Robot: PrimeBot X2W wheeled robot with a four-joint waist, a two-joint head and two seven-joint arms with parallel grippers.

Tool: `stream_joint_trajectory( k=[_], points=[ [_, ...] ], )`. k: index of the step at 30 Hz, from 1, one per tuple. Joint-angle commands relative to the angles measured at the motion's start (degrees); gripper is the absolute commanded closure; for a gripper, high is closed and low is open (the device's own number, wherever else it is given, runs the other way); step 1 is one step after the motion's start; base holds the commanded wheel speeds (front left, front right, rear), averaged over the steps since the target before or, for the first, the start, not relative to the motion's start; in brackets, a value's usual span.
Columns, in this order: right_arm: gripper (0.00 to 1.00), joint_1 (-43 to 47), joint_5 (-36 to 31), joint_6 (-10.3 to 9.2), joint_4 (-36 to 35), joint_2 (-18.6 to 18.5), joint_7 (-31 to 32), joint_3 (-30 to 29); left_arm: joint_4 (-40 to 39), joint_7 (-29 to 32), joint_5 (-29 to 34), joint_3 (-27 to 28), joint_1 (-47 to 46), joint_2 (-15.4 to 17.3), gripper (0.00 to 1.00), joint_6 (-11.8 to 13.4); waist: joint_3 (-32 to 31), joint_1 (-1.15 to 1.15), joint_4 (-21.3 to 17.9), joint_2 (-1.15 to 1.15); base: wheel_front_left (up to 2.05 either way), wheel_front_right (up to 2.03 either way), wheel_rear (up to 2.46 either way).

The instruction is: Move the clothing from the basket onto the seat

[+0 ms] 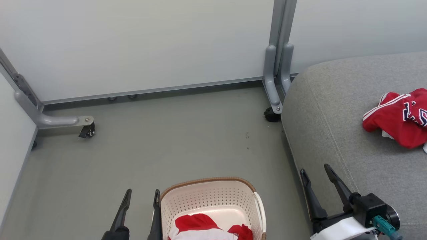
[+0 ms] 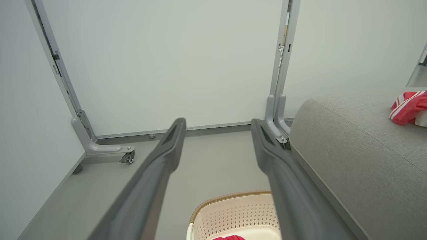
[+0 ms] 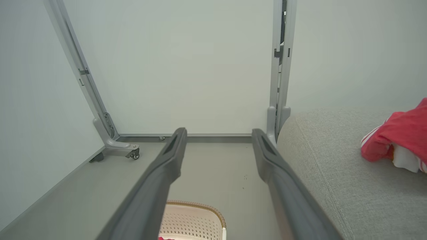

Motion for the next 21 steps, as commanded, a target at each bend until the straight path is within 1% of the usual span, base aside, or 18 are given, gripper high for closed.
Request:
stream_joint_trajectory(
  k=[1, 6, 21],
  points=[
    [0.0, 1.23, -0.44, -0.08, -0.07, 0.35, -0.18, -0.06, -0.23, 0.04, -0.07, 0.29, 1.05, 0.03, 0.0, 0.42, -1.0, 0.01, 0.34, 0.0, 0.0, 0.0, 0.0],
    [0.0, 2.05, -0.25, -0.08, 0.73, 0.57, -0.18, 0.95, -0.35, 0.03, -0.12, 0.44, 2.13, 0.03, 0.0, 0.99, -1.07, 0.01, 0.02, 0.0, 0.0, 0.0, 0.0],
    [0.0, 1.47, -0.78, -0.08, 0.18, 0.17, -0.18, 1.83, 0.94, 0.04, 0.47, 1.3, 2.07, 0.02, 0.0, 0.12, -1.21, 0.01, -0.73, 0.0, 0.0, 0.0, 0.0]
  ],
)
